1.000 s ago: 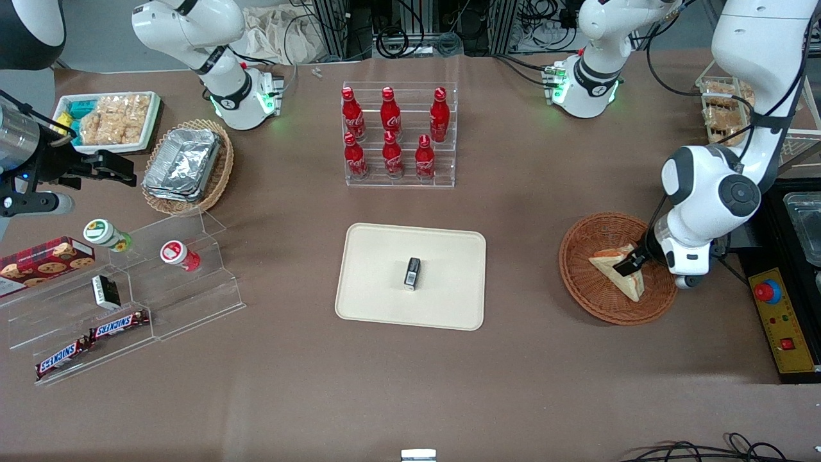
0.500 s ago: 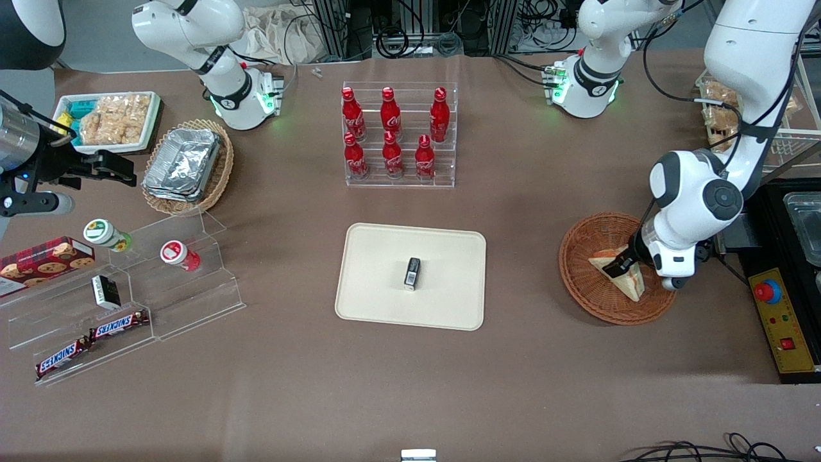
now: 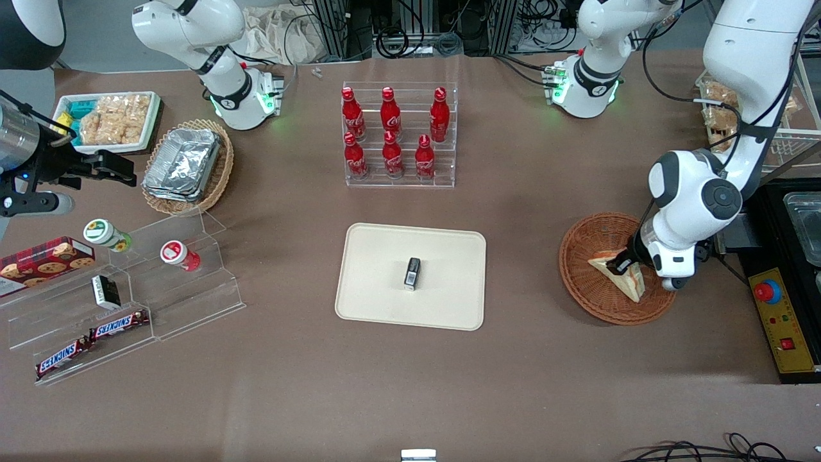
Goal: Place sandwich from basket to tray
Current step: 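Lower the left gripper and close it on the sandwich, then lift the sandwich and carry it toward the cream tray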
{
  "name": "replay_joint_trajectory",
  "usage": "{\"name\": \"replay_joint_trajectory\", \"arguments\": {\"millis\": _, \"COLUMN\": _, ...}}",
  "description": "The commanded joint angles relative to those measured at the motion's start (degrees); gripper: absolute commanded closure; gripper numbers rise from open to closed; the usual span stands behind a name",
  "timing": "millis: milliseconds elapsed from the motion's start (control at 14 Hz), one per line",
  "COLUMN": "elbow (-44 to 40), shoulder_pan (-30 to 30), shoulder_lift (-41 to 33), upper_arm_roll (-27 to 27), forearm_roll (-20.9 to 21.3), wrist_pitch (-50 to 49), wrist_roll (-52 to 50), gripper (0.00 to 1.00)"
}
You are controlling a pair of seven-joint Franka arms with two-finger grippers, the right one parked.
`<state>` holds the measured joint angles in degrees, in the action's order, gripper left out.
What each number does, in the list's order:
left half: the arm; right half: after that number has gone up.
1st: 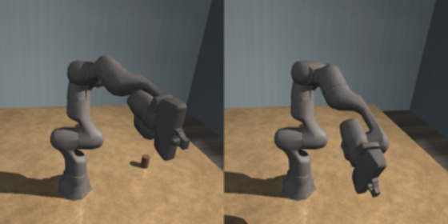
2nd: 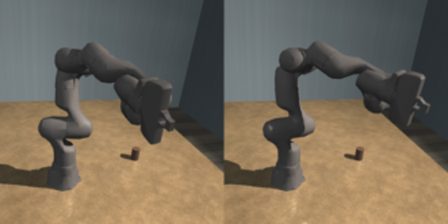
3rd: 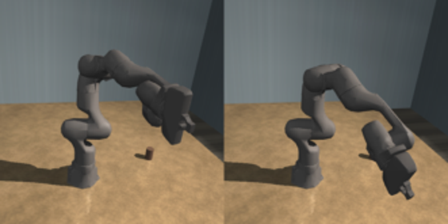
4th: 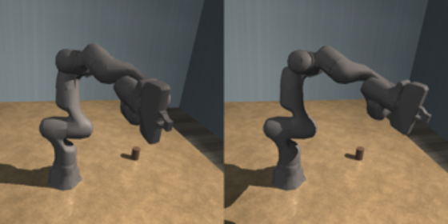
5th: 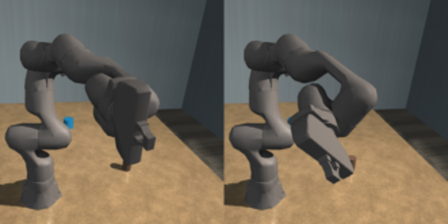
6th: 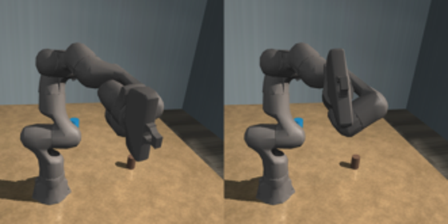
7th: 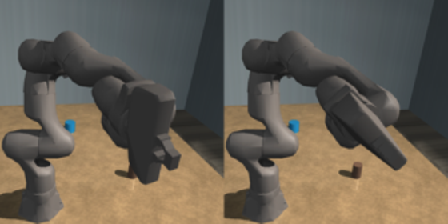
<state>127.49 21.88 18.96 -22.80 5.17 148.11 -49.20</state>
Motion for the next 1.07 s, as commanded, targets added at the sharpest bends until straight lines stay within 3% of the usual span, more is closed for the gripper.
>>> {"name": "replay_joint_trajectory", "arguments": {"millis": 0, "elbow": -3.45, "shoulder_pan": -0.17, "shoulder_lift": -2.96, "upper_arm_roll": -0.4, "forearm_roll": 1.86, "wrist_pitch": -6.55, "wrist_roll": -2.75, "gripper": 1.0}}
{"name": "replay_joint_trajectory", "arguments": {"millis": 286, "elbow": -20.4, "shoulder_pan": -4.64, "shoulder_lift": -2.62, "upper_arm_roll": -0.93, "forearm_roll": 6.42, "wrist_pitch": -32.21, "wrist_roll": -2.4, "gripper": 1.0}}
{"name": "replay_joint_trajectory", "arguments": {"millis": 643, "elbow": -39.57, "shoulder_pan": -13.77, "shoulder_lift": -1.56, "upper_arm_roll": -0.93, "forearm_roll": 7.49, "wrist_pitch": -53.32, "wrist_roll": 0.41, "gripper": 1.0}}
{"name": "replay_joint_trajectory", "arguments": {"millis": 1000, "elbow": -45.73, "shoulder_pan": -28.18, "shoulder_lift": 2.81, "upper_arm_roll": -0.93, "forearm_roll": 7.4, "wrist_pitch": -53.72, "wrist_roll": 7.16, "gripper": 1.0}}
